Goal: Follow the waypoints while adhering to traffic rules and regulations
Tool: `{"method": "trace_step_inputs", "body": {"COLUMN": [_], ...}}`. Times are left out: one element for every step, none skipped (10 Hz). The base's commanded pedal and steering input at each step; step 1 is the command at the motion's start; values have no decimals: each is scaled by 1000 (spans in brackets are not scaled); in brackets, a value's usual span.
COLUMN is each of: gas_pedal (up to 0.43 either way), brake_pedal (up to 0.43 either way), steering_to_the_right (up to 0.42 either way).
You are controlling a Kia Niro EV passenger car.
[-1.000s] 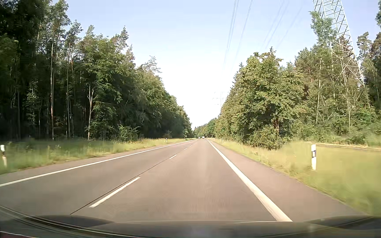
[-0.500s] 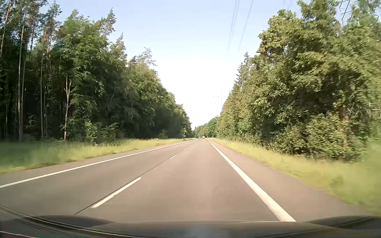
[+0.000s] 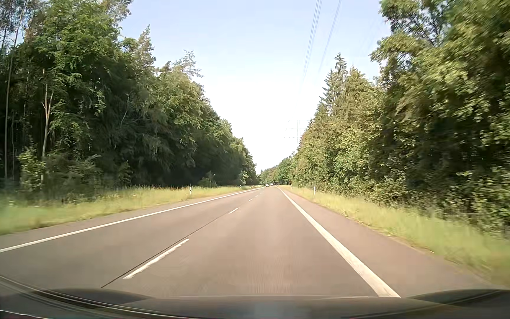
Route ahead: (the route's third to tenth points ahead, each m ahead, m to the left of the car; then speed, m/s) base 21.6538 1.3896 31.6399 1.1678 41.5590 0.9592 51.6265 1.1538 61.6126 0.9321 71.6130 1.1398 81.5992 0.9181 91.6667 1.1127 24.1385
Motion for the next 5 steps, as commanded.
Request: {"method": "trace_step_inputs", "body": {"gas_pedal": [197,197,197,197,197], "brake_pedal": [30,30,30,30,30], "steering_to_the_right": [0,0,1,1,1]}}
